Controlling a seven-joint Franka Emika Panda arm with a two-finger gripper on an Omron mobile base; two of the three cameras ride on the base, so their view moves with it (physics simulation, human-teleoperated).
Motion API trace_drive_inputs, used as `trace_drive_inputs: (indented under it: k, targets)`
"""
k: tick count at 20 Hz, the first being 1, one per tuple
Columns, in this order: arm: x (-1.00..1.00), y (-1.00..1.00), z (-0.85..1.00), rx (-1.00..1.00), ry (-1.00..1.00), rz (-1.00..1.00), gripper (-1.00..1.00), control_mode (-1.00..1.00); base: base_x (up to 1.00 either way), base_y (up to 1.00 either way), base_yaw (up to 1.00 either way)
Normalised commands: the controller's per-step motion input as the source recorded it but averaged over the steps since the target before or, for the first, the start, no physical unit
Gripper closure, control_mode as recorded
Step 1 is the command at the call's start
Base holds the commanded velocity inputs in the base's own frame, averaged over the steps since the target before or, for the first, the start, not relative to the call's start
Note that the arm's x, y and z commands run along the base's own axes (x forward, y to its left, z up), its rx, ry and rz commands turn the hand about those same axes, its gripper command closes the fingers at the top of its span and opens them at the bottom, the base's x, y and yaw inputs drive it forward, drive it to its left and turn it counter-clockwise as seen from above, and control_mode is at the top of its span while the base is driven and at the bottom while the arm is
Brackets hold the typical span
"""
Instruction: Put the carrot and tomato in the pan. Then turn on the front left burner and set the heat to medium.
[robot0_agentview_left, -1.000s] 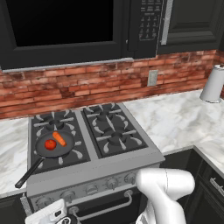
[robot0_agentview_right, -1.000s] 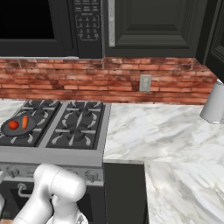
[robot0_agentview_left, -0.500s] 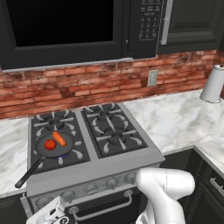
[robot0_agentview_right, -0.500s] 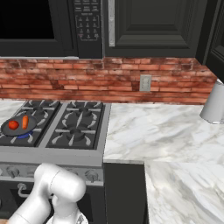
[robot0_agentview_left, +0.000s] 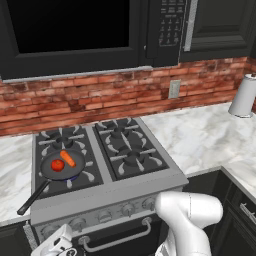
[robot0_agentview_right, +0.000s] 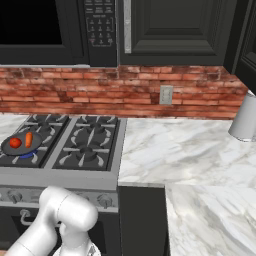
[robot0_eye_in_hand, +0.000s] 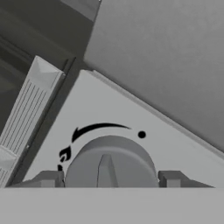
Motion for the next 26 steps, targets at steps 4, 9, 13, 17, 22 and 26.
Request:
trace_drive_inputs:
  k: [4,9,13,17,22,26]
  targets:
    - [0.0,0.0,-0.02,-0.23,0.0,0.0,1.0,-1.0,0.0,0.0,0.0]
    - [0.0,0.0,0.0,-0.24,0.0,0.0,1.0,-1.0,0.0,0.0,0.0]
    - [0.0,0.0,0.0,-0.25,-0.02,0.0,1.0,-1.0,0.0,0.0,0.0]
    - [0.0,0.0,0.0,-0.26,-0.1,0.0,1.0,-1.0,0.0,0.0,0.0]
    - [0.0,0.0,0.0,-0.31,-0.17,0.0,1.0,-1.0,0.0,0.0,0.0]
    - [0.01,0.0,0.0,-0.38,-0.13,0.0,1.0,-1.0,0.0,0.0,0.0]
